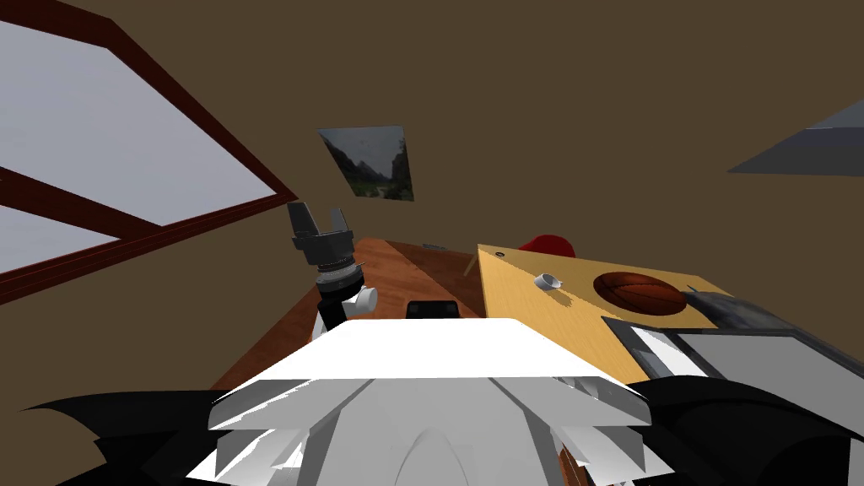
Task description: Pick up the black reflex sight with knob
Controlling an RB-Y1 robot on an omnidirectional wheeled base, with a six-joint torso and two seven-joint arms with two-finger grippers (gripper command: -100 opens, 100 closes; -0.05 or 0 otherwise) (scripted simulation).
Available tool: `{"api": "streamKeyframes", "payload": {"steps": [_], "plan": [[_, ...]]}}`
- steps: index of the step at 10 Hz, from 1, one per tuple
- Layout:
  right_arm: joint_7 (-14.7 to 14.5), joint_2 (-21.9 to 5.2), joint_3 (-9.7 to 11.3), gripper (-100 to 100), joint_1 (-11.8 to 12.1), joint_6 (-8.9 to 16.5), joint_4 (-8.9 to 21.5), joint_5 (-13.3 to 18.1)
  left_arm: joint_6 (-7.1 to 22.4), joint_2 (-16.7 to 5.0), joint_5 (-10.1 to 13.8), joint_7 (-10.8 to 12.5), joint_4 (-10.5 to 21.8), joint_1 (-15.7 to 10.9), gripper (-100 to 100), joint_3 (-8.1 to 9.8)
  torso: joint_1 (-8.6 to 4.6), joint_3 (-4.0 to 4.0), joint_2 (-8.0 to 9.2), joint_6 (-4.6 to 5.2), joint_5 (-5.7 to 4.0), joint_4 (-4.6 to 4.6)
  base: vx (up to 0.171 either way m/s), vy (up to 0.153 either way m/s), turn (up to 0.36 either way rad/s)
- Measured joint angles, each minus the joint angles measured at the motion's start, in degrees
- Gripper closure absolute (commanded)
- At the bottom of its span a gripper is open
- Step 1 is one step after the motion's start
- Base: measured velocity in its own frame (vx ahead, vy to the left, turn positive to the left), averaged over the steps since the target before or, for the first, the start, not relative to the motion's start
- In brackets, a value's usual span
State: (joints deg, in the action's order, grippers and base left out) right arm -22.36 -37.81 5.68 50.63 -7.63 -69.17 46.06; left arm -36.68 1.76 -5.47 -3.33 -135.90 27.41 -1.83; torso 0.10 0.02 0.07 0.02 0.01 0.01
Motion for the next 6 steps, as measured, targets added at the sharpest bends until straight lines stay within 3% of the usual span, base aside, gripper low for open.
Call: {"api": "streamKeyframes", "payload": {"steps": [1, 5, 6], "plan": [[0.0, 0.0, 0.0, 100, 0.0, 0.0, 0.0, 0.0, 0.0, 0.0, 0.0, 0.0, 0.0, 0.0, 0, 0.0, 0.0, 0.0, 0.0, 0.0, -0.01, 0.0, 0.021, 0.018, -0.062], [0.5, -1.7, -1.3, 100, 3.6, -0.8, -3.4, 0.4, 0.0, 0.0, 0.0, 0.0, 0.0, 0.0, 0, 0.0, 0.18, -0.06, -0.09, 0.02, 0.06, -0.03, 0.027, 0.031, -0.048], [0.5, -1.8, -1.3, 0, 3.7, -0.9, -3.5, 0.4, 0.0, 0.0, 0.0, 0.0, 0.0, 0.0, 0, 0.0, 0.11, -0.03, -0.06, 0.0, 0.02, -0.01, 0.0, 0.0, 0.0]]}}
